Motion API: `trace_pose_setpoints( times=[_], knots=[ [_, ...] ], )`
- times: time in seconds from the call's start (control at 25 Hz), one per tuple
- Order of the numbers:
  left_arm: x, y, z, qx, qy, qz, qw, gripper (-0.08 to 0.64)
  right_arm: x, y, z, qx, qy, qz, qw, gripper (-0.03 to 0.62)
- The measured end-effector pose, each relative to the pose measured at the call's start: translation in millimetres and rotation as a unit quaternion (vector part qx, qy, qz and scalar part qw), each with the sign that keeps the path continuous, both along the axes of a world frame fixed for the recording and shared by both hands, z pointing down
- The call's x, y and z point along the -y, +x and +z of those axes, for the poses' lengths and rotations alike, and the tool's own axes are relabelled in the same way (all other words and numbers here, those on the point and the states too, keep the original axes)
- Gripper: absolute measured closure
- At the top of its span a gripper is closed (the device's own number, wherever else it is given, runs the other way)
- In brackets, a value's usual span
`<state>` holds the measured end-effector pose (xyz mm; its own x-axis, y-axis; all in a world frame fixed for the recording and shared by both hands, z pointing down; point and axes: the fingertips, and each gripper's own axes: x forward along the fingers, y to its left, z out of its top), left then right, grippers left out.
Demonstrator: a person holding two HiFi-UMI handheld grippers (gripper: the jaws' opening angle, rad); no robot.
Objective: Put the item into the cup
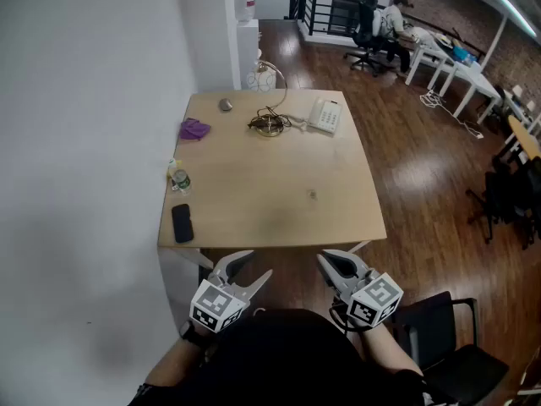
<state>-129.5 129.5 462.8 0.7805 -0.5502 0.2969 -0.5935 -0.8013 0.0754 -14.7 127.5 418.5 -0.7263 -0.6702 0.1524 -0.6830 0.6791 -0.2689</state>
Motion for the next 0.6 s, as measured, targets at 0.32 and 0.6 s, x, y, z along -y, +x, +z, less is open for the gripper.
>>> trace_pose_setpoints(
  times=[0.32,0.6],
  knots=[
    [20,-16,-2,-0.007,0.005,0.005,0.9999,0.359,27,-7,3,-0.01,0.007,0.023,1.0,0.584],
    [45,-28,11,-0.01,-0.005,0.01,0.9999,0.359,57,-8,19,-0.036,0.002,0.044,0.998,0.584]
  ],
)
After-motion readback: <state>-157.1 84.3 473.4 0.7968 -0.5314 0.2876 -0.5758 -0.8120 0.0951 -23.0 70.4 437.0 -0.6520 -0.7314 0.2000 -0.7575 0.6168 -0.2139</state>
